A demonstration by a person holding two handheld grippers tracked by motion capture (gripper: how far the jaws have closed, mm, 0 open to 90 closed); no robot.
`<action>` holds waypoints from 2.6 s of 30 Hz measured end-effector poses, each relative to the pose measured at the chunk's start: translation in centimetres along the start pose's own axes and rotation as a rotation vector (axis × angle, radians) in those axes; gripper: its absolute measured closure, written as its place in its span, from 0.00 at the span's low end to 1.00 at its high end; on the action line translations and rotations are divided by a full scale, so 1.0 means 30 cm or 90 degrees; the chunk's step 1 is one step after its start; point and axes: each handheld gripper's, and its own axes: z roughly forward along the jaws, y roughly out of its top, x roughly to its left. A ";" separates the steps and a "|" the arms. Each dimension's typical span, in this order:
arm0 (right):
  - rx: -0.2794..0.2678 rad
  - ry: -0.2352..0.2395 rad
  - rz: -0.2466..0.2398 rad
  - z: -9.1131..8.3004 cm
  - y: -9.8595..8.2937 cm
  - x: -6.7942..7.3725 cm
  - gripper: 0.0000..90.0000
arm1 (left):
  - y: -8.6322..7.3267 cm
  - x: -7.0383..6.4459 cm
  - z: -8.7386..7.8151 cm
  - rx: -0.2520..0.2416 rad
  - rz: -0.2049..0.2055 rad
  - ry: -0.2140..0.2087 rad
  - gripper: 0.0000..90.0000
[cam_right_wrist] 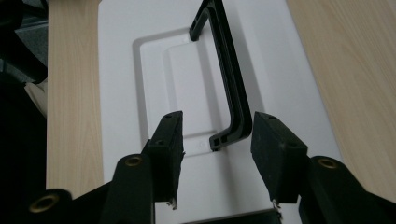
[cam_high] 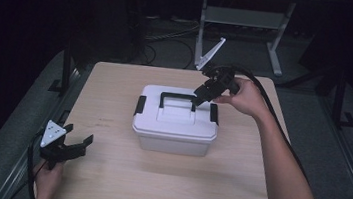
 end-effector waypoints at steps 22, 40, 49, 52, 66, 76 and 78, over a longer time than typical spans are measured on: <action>-0.007 -0.016 0.031 -0.028 -0.091 0.028 0.48 | -0.003 -0.007 -0.007 0.002 0.001 0.000 0.18; -0.019 -0.031 0.071 -0.061 -0.199 0.032 0.45 | -0.002 -0.005 -0.002 0.002 0.001 0.000 0.18; -0.021 -0.030 0.082 -0.056 -0.231 0.031 0.42 | -0.002 -0.008 -0.002 0.004 0.003 0.001 0.18; -0.029 -0.030 0.085 -0.057 -0.242 0.031 0.42 | -0.002 -0.010 -0.002 0.005 0.006 0.002 0.18; -0.036 -0.029 0.104 -0.065 -0.300 0.038 0.41 | -0.004 -0.007 -0.003 0.005 0.003 0.002 0.18; -0.037 -0.031 0.115 -0.074 -0.341 0.048 0.41 | 0.001 -0.014 -0.001 0.002 0.005 0.001 0.18; -0.036 -0.033 0.119 -0.077 -0.354 0.052 0.41 | 0.001 -0.015 0.000 0.004 0.007 -0.001 0.18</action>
